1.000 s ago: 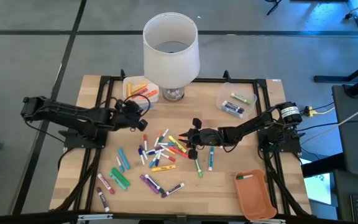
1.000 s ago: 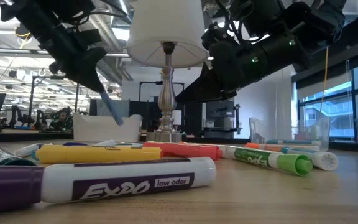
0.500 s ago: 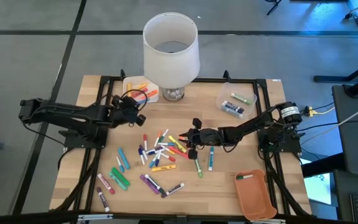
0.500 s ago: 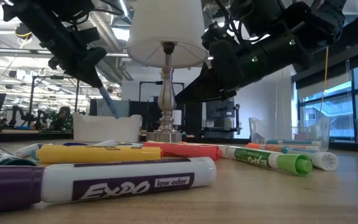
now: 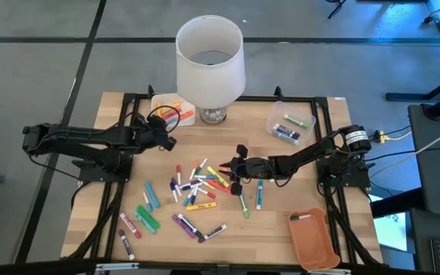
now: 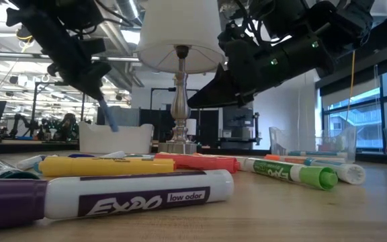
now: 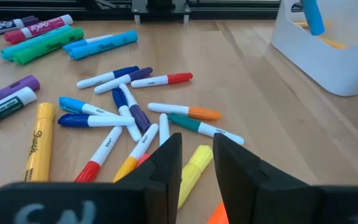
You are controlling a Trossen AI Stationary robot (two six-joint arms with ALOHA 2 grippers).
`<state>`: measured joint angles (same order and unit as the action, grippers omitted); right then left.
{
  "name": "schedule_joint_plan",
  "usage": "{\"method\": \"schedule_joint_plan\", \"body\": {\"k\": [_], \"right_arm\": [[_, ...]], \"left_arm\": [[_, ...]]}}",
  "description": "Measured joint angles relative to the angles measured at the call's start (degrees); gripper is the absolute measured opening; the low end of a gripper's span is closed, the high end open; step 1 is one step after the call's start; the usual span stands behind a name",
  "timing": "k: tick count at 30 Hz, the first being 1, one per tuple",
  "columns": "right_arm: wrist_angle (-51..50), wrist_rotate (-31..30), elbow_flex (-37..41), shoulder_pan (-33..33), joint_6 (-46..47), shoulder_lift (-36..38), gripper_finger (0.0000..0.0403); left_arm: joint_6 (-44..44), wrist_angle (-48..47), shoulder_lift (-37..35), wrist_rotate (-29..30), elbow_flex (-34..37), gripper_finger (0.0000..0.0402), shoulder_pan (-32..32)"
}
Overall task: Pick & Place Markers
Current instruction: Put the dark blue highlighter into the white bin
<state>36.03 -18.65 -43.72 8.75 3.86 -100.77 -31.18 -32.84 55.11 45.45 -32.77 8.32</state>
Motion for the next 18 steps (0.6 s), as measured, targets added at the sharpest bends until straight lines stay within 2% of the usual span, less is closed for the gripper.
{"method": "schedule_joint_plan", "body": {"k": [8, 14, 18], "right_arm": [[0.03, -0.37, -0.01, 0.00, -0.02, 0.00, 0.0092], [0.02, -0.37, -0.01, 0.02, -0.02, 0.00, 0.0092], [0.00, -0.37, -0.02, 0.02, -0.02, 0.00, 0.0092]], "left_arm": [[1.41, -0.72, 0.00, 0.07, 0.00, 0.0063, 2.33], [2.52, -0.26, 0.00, 2.87, 0.00, 0.0067, 5.32], [5.06, -0.21, 0.00, -1.35, 0.00, 0.0074, 7.88]]}}
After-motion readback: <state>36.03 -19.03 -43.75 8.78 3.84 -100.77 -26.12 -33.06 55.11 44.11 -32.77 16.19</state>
